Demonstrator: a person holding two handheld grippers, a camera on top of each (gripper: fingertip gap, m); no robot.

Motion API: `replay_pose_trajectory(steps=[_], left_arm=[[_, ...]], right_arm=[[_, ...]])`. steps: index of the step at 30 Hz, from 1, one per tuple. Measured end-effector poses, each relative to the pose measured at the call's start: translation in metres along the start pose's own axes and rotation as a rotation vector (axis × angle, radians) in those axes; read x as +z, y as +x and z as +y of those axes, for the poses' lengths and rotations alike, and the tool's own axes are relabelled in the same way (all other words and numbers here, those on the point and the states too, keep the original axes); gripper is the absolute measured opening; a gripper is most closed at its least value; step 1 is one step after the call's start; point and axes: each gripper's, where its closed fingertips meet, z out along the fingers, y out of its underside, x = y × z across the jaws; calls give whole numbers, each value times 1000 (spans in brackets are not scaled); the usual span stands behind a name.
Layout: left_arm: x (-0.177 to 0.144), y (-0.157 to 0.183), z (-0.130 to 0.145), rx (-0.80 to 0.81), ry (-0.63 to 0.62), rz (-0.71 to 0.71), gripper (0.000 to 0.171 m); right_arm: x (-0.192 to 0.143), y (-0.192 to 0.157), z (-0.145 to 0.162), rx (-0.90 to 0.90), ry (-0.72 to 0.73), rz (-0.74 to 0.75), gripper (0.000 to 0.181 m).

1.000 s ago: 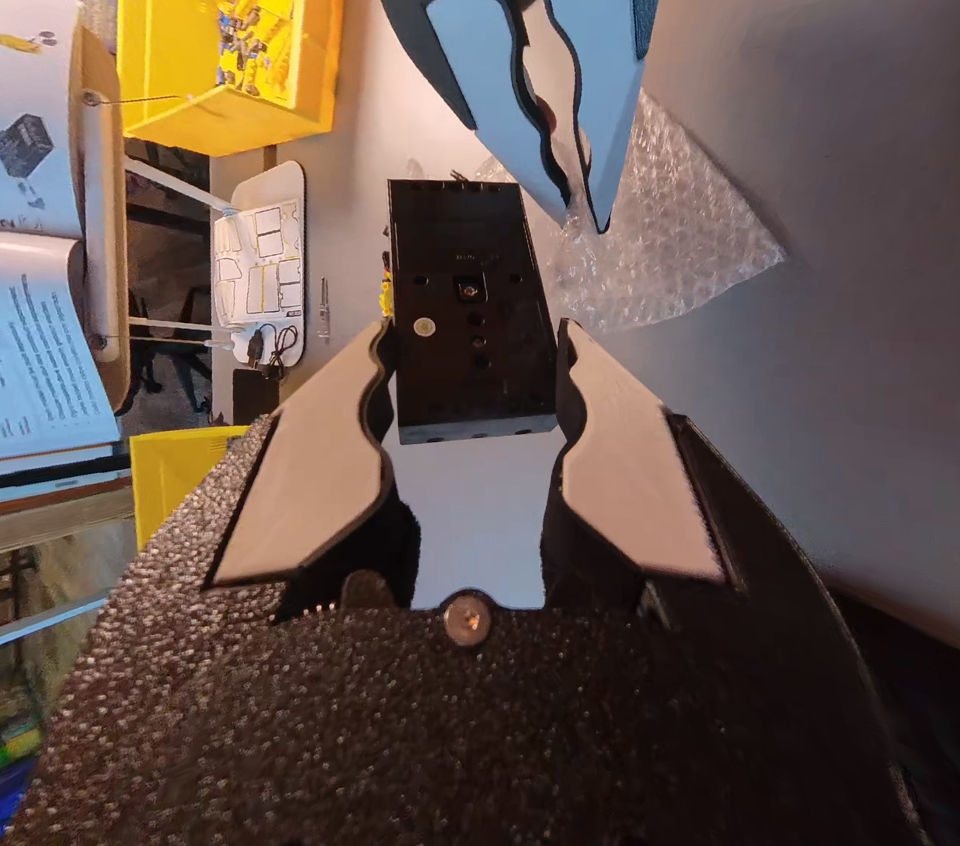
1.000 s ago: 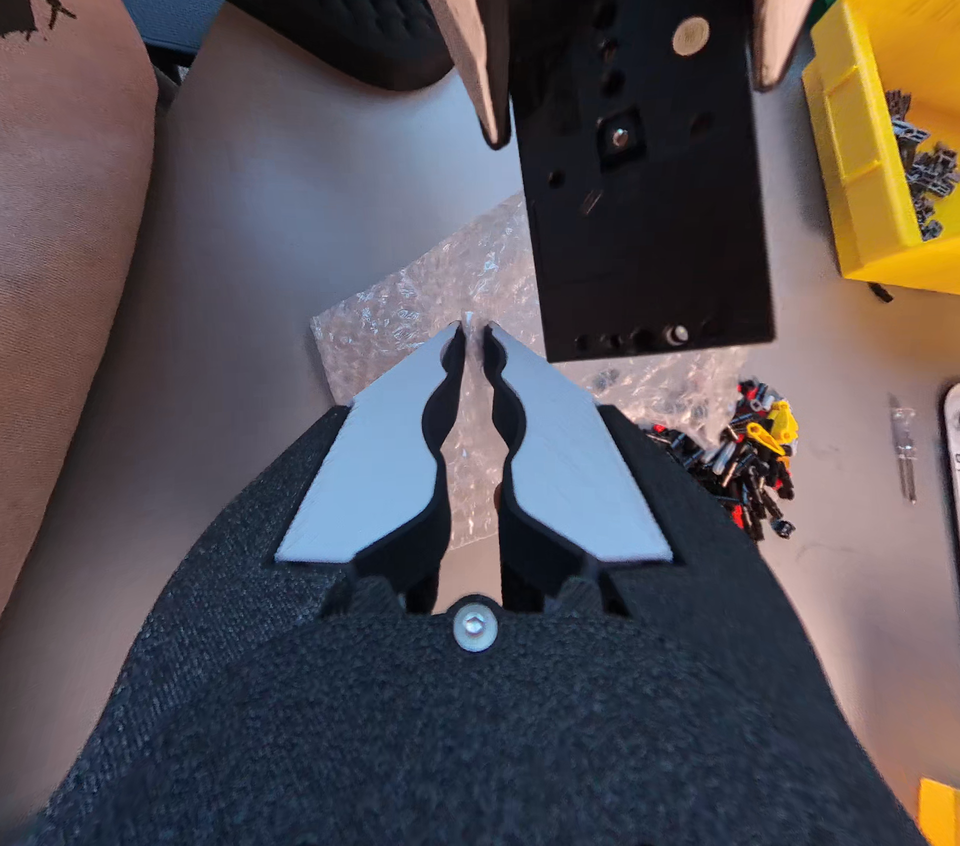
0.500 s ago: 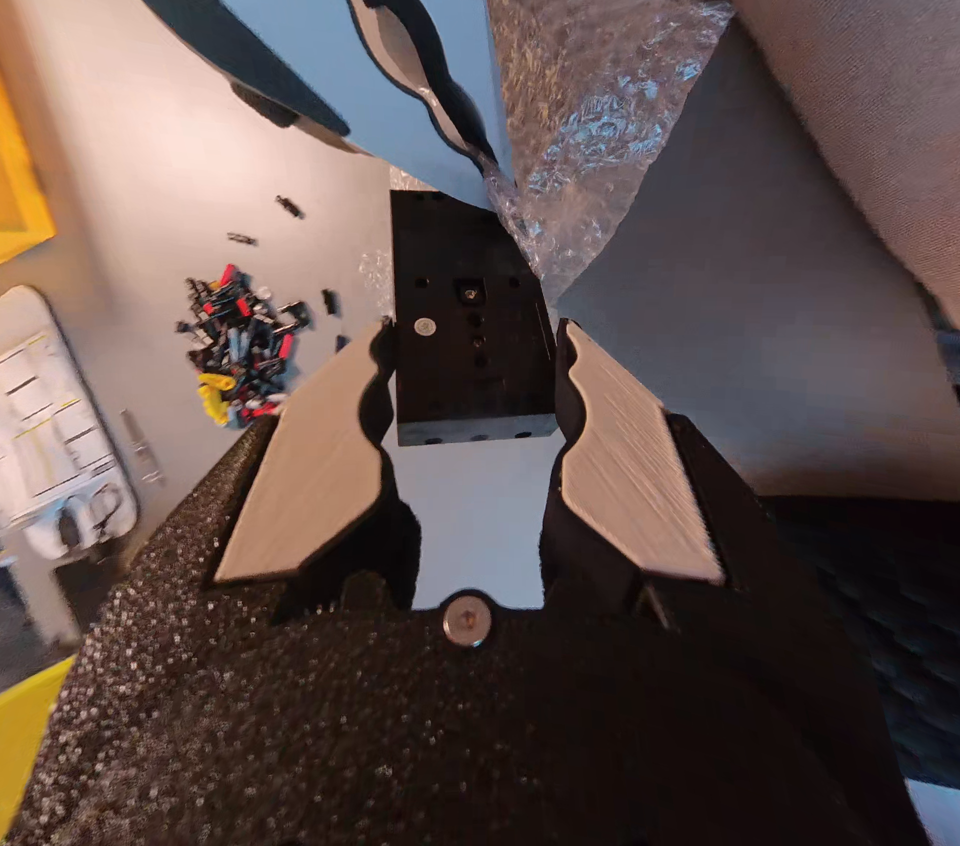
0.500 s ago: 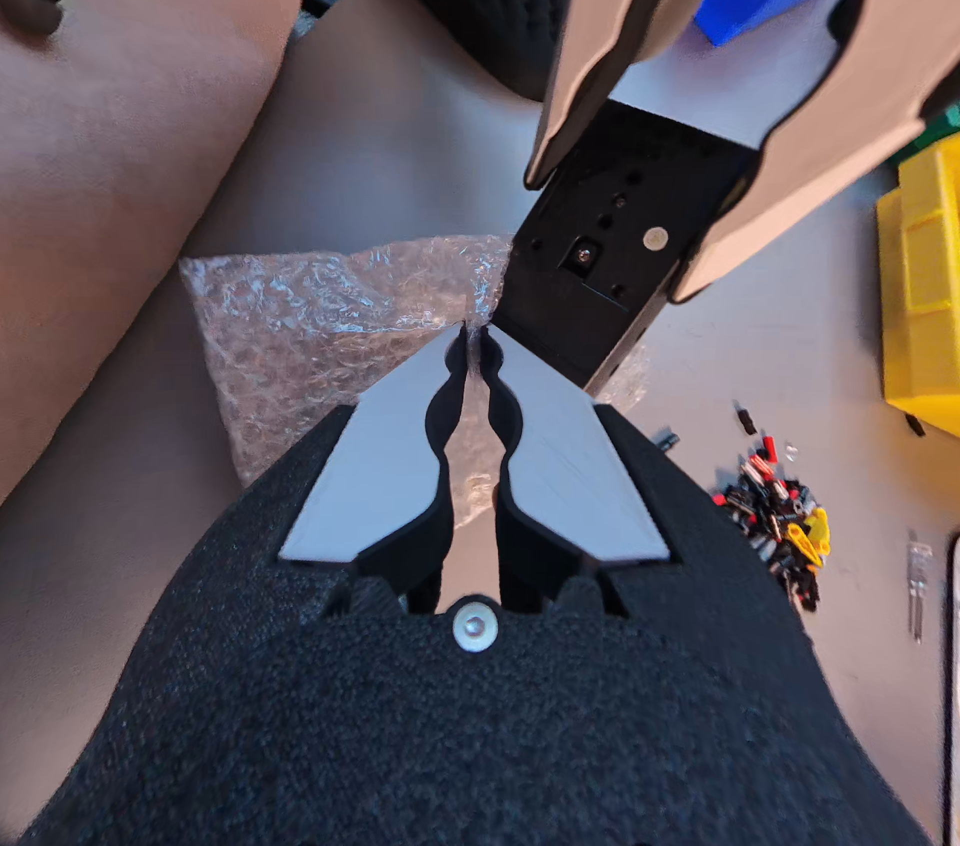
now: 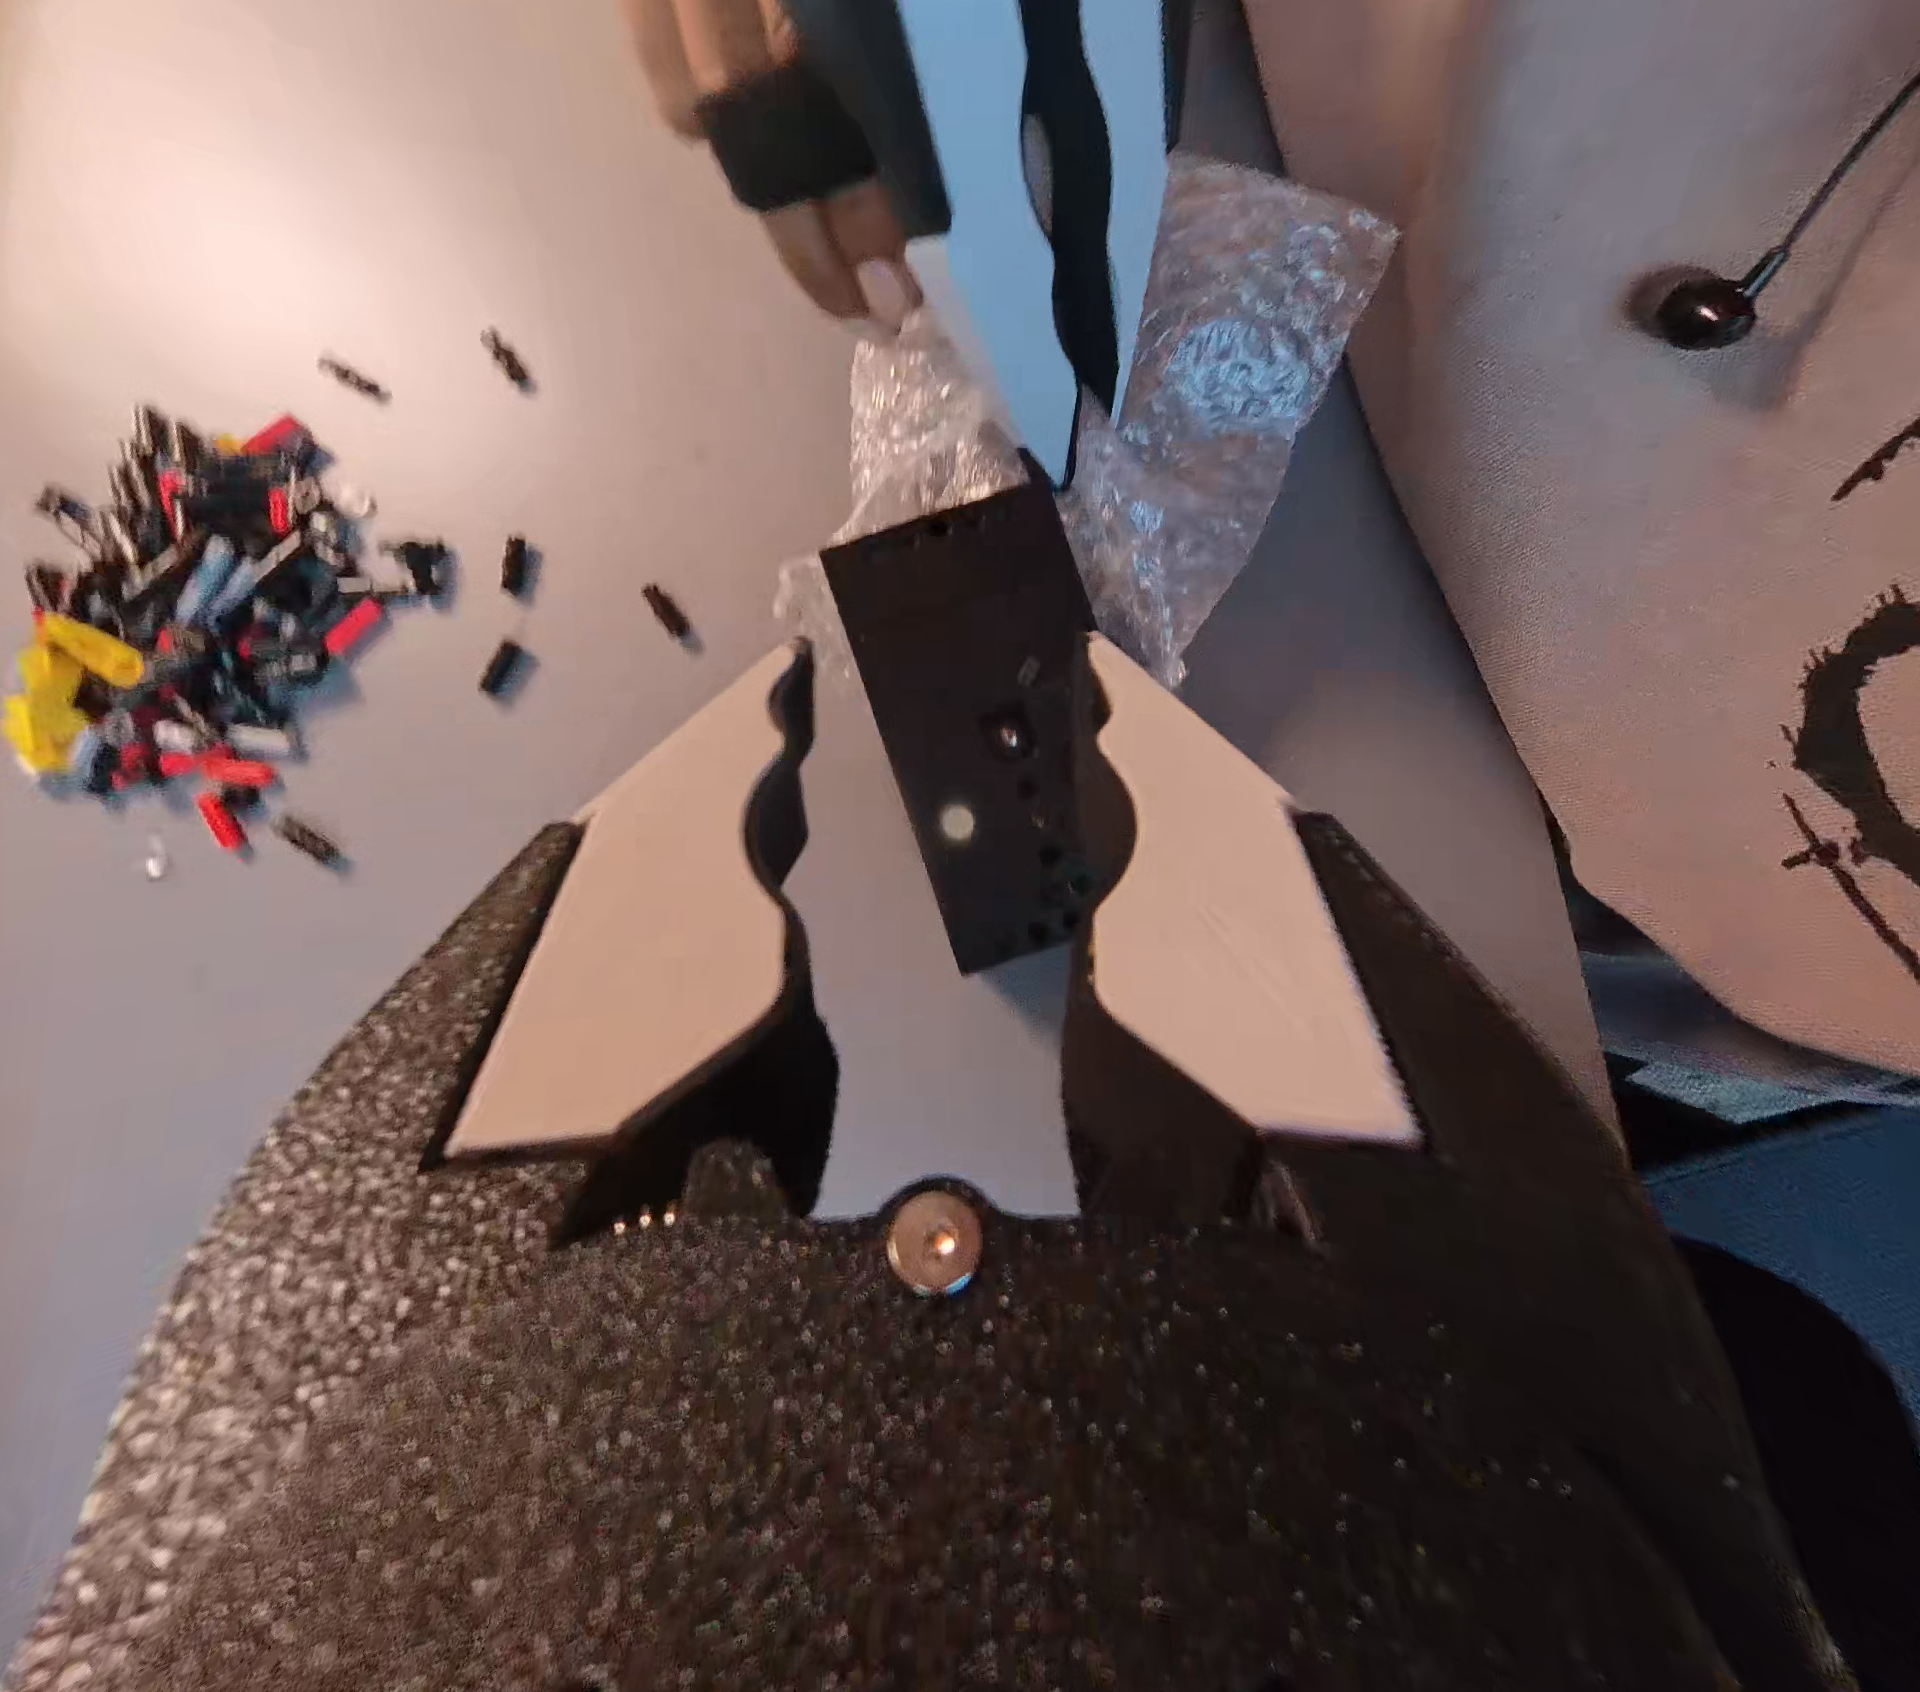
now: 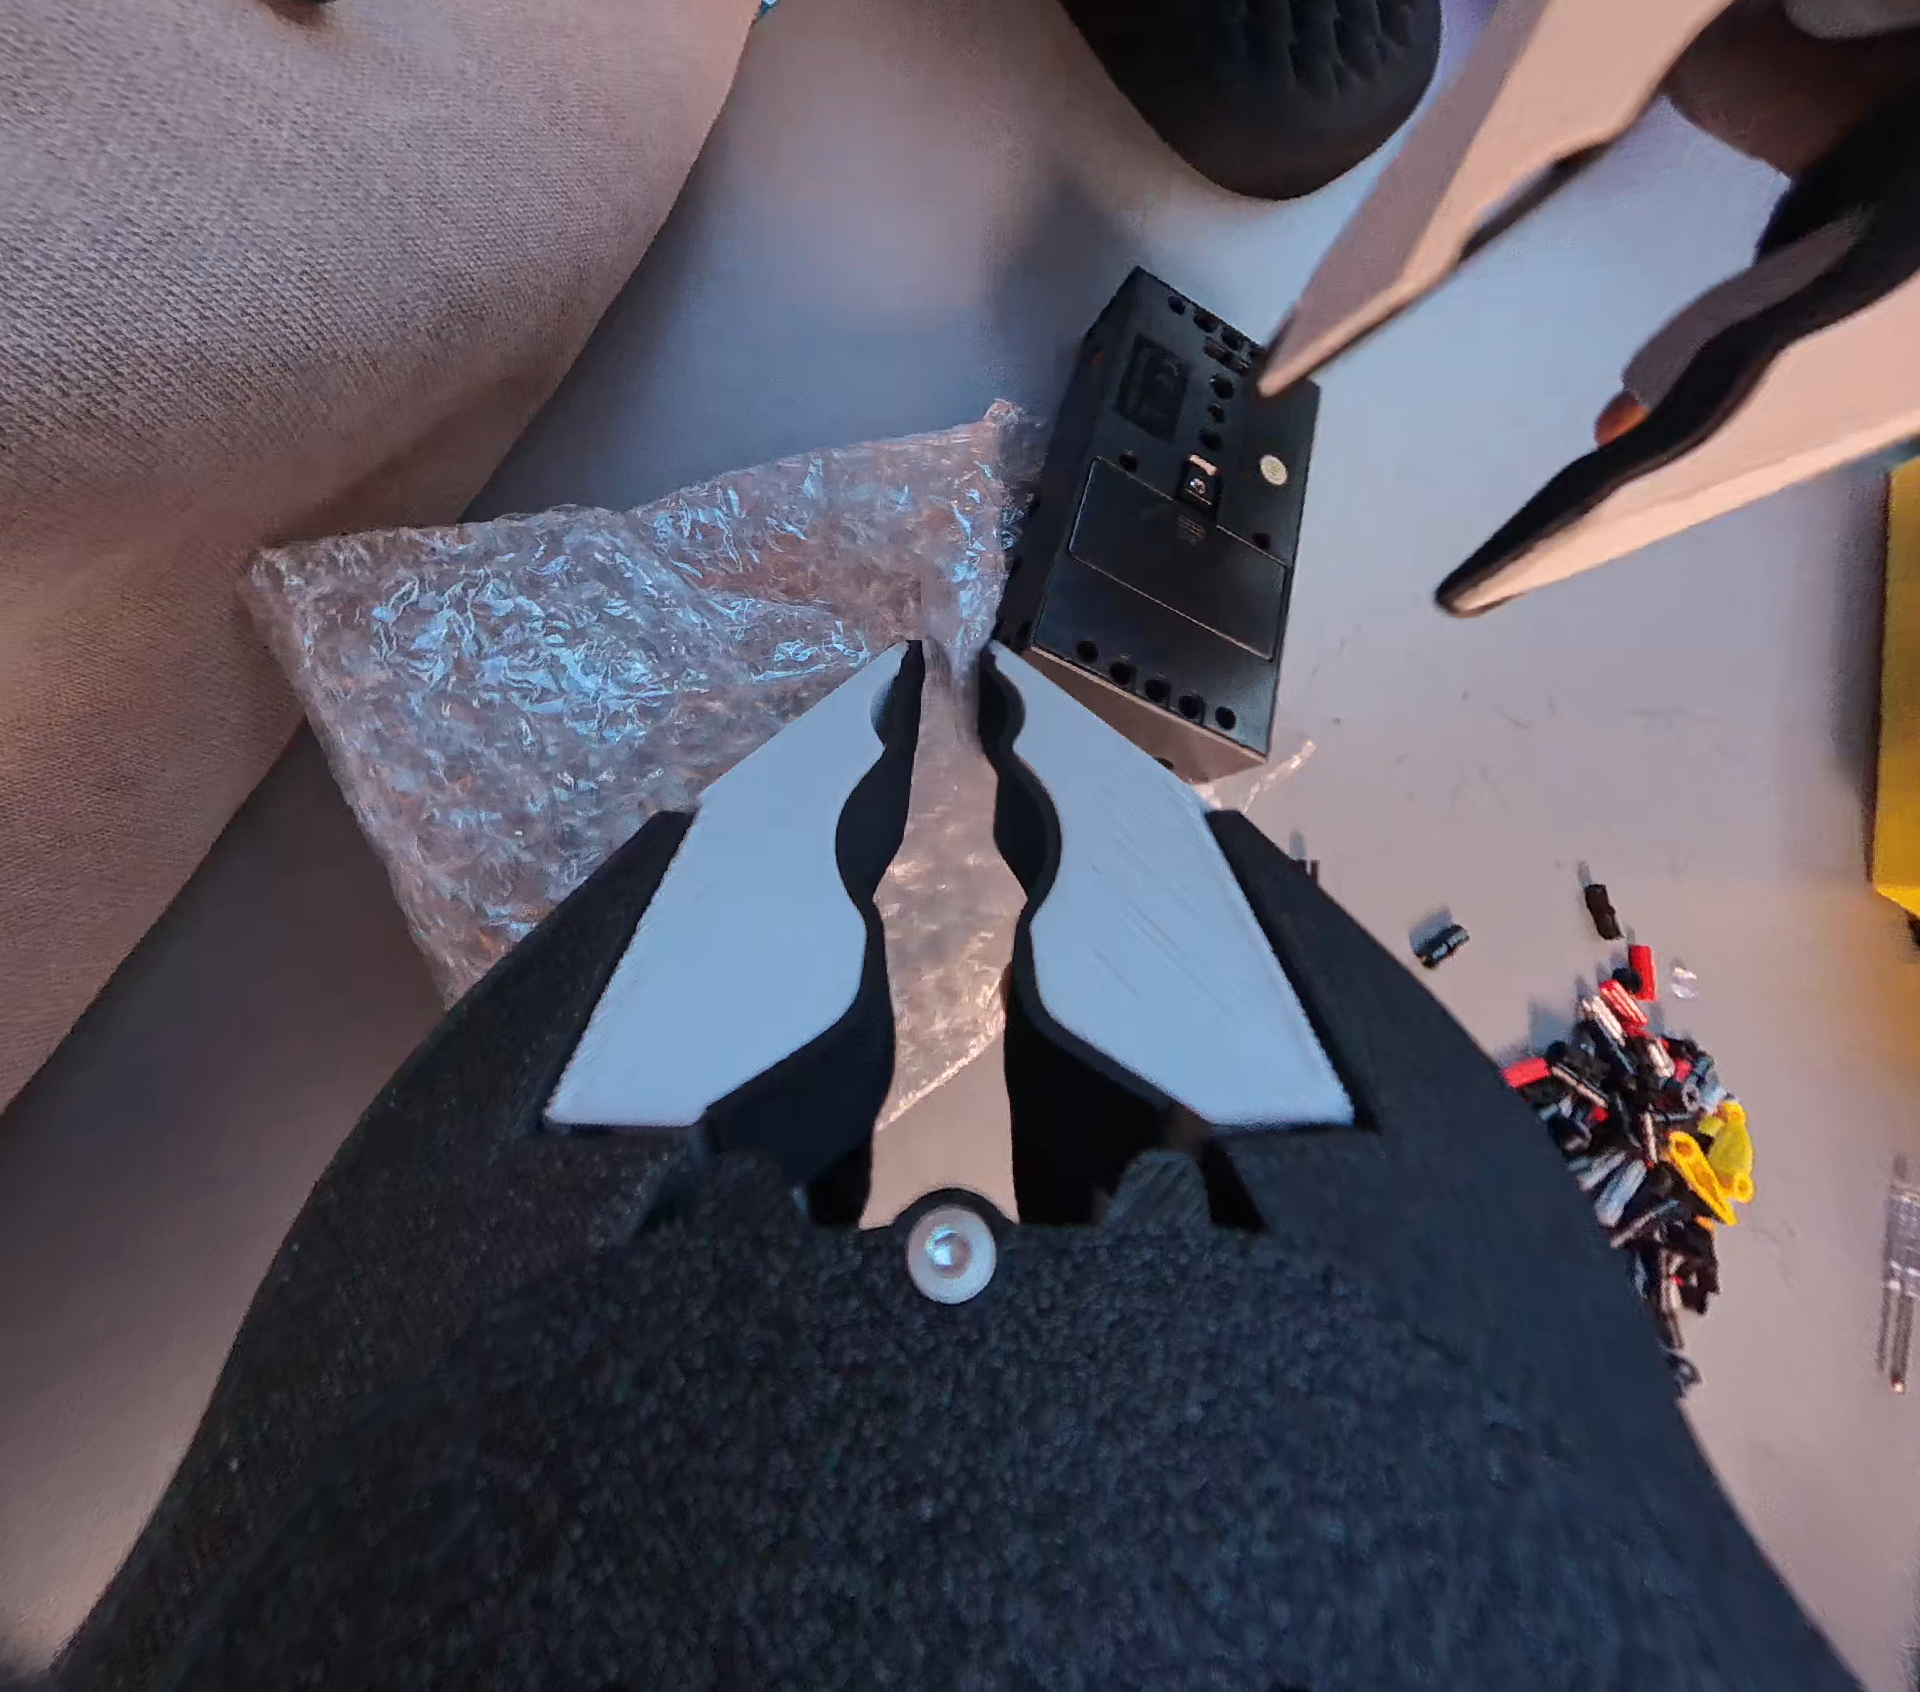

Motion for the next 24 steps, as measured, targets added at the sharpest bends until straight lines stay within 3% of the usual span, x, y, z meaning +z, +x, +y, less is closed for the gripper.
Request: replay_pose_trajectory(steps=[3,4,6,7,9,11,16,21,24], left_arm=[[4,15,31,-158,-58,-19,78],[10,21,44,-199,-92,-32,81],[23,24,72,-223,-165,-114,80],[24,22,66,-184,-108,-166,67],[24,23,67,-214,-124,-177,67],[20,24,65,-132,-137,-195,66],[1,29,54,-1,-183,-138,66],[-2,40,45,82,-217,60,65],[3,41,41,84,-210,145,65]], right_arm=[[-6,3,4,67,4,16,20],[-9,4,5,97,10,18,25],[-18,9,1,182,58,28,44],[-23,14,1,234,78,31,49],[-30,23,11,325,47,31,62],[-35,29,27,386,-27,43,67],[-35,19,38,417,-87,24,52],[-30,24,-2,297,-12,2,42],[-15,17,-8,174,-82,-71,35]])
